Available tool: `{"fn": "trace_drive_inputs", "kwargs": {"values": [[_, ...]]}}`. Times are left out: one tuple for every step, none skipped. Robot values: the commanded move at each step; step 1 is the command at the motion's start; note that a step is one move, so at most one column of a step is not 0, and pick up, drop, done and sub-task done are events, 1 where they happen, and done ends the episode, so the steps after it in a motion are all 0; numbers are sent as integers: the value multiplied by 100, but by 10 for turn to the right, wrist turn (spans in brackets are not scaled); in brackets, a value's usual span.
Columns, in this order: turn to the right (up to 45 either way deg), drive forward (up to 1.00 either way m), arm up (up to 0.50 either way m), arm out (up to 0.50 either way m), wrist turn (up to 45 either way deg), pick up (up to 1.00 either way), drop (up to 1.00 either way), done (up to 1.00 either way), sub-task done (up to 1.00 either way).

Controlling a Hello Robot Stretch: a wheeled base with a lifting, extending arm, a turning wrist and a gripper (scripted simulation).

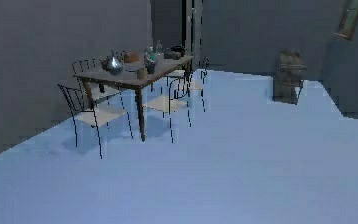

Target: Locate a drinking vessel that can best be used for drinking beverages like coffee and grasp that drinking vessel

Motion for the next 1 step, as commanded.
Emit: {"fn": "trace_drive_inputs", "kwargs": {"values": [[0,100,0,0,0,0,0,0,0]]}}
